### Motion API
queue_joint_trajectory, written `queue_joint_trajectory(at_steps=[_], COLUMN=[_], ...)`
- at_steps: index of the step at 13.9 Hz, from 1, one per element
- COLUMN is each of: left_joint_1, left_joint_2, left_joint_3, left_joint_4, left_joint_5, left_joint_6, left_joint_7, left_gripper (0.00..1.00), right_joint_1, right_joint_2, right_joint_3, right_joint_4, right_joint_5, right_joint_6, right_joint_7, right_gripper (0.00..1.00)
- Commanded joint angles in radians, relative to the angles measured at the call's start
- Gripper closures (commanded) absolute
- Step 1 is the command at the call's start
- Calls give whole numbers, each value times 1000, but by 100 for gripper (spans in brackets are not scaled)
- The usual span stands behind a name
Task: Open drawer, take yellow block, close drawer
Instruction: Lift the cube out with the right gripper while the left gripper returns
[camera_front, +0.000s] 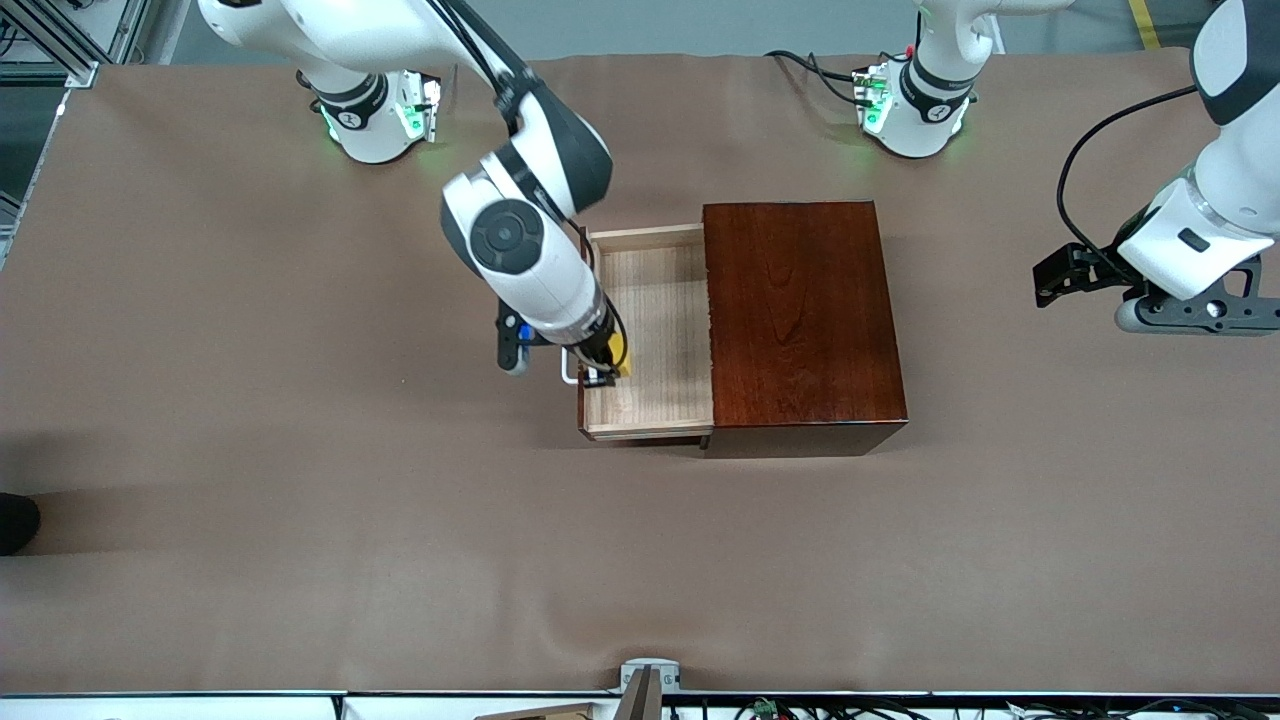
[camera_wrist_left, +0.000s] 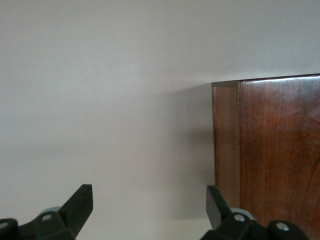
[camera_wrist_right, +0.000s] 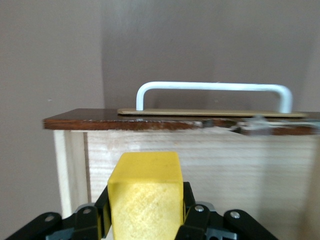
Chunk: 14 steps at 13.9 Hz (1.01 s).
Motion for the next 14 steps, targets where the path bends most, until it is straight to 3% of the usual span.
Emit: queue_joint_trajectory(at_steps=[1,4,7,11,14], left_joint_1=[3,-2,-2,-6,-11], left_joint_2=[-10,-8,-4,12,77], left_joint_3=[-3,-5,-31,-77,-159], left_joint_4=[10,10,10,12,70], left_joint_5=[-1,-1,-4,-6,-1], left_joint_6=[-18,-18,-18,-17,-17], left_joint_7=[-10,-48,-184,-313,-483], left_gripper=[0,0,0,0,0], right_joint_1=[-56,-172,-383,-577,-683], right_joint_2=[-81,-126,-138,-125,-101], right_joint_3=[7,2,2,1,-1], right_joint_4=[15,5,-24,-27,-77], right_joint_5=[19,16,11,-125,-151], right_joint_6=[-130,-256,-328,-316,-229], right_joint_7=[-101,-425,-908,-1464,-1734], right_gripper=[88,88,88,87,87])
